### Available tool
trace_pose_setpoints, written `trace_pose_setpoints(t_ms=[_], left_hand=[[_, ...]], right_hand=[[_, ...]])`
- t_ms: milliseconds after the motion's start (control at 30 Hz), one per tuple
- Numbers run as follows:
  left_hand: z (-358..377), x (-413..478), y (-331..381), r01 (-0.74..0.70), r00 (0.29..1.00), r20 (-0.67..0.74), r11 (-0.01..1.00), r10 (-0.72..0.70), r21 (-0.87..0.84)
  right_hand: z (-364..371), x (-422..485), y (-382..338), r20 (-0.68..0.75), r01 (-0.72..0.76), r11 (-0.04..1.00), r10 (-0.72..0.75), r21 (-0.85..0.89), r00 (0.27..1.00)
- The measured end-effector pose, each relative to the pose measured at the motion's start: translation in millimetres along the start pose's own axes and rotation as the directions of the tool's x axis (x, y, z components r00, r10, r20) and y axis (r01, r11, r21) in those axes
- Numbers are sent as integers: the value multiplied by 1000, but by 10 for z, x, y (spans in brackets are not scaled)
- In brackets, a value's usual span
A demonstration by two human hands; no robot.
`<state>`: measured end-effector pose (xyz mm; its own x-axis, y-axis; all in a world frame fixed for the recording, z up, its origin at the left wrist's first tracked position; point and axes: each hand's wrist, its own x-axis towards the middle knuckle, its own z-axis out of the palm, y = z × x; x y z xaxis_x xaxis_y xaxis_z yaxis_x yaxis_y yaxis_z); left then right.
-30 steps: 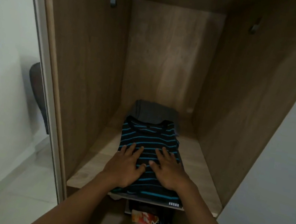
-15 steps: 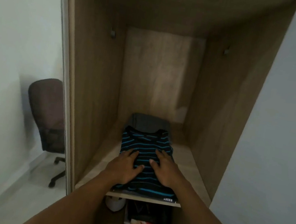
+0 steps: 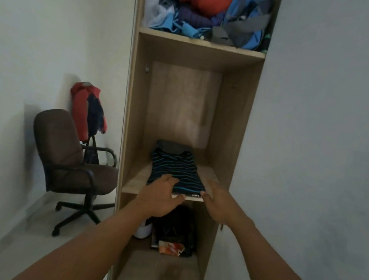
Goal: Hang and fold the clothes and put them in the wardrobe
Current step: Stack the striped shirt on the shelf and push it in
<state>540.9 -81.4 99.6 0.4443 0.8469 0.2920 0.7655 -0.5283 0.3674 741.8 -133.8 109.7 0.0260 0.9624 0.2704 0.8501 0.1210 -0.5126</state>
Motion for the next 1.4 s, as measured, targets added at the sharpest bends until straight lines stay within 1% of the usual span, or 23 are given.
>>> trace_pose_setpoints(t_ms=[167, 267, 333, 433, 500, 600, 633, 667, 733, 767, 833, 967, 1033, 1167, 1267, 1400], left_hand=[[-246, -465, 780, -95, 995, -9, 995, 95, 3], [-391, -577, 1344, -195, 981, -16, 980, 194, -51], [-404, -633, 1747, -250, 968, -12, 964, 250, -88], [-294, -706, 2356, -332, 943, -24, 934, 332, -133], [-188, -741, 2722, -374, 926, -17, 912, 376, -169], [-66, -747, 3170, -407, 911, -18, 888, 413, -216], [-44, -747, 3292, -420, 905, -32, 878, 425, -230], [-29, -749, 3403, -438, 897, -51, 867, 439, -238], [5, -756, 3574, -471, 882, -90, 859, 463, -201], [24, -763, 3639, -480, 877, -109, 861, 467, -171], [54, -776, 3722, -482, 874, -145, 866, 464, -131], [56, -839, 3719, -467, 872, -192, 882, 449, -59], [28, -888, 3658, -446, 874, -238, 894, 425, -42], [-90, -1033, 3403, -367, 886, -309, 930, 345, -14], [-258, -1193, 3104, -320, 896, -330, 947, 296, -18], [-528, -1409, 2663, -196, 904, -368, 976, 216, 91]], right_hand=[[-745, -855, -98, -129, -40, 991, 24, -124, 991], [-1318, -1295, -117, -266, -59, 986, 16, -154, 964], [-1672, -1558, -118, -403, -39, 987, -28, -157, 915], [-2109, -1894, -36, -636, -26, 993, -54, -116, 770], [-2316, -2072, 54, -704, -11, 996, -52, -84, 708], [-2489, -2225, 276, -745, 25, 998, -58, -56, 664], [-2523, -2249, 368, -738, 32, 999, -49, -38, 673], [-2551, -2259, 455, -707, 28, 1000, -27, -11, 706], [-2594, -2254, 621, -596, 35, 999, -13, 25, 803], [-2611, -2251, 699, -543, 69, 997, -39, 36, 839], [-2642, -2270, 799, -484, 144, 988, -98, 60, 869], [-2632, -2260, 873, -446, 249, 967, -200, 55, 872], [-2587, -2242, 838, -434, 302, 951, -246, 64, 867], [-2392, -2141, 648, -341, 385, 909, -315, 161, 886], [-2159, -1963, 441, -312, 469, 866, -404, 172, 860], [-1796, -1650, 124, -269, 566, 815, -521, 125, 810]])
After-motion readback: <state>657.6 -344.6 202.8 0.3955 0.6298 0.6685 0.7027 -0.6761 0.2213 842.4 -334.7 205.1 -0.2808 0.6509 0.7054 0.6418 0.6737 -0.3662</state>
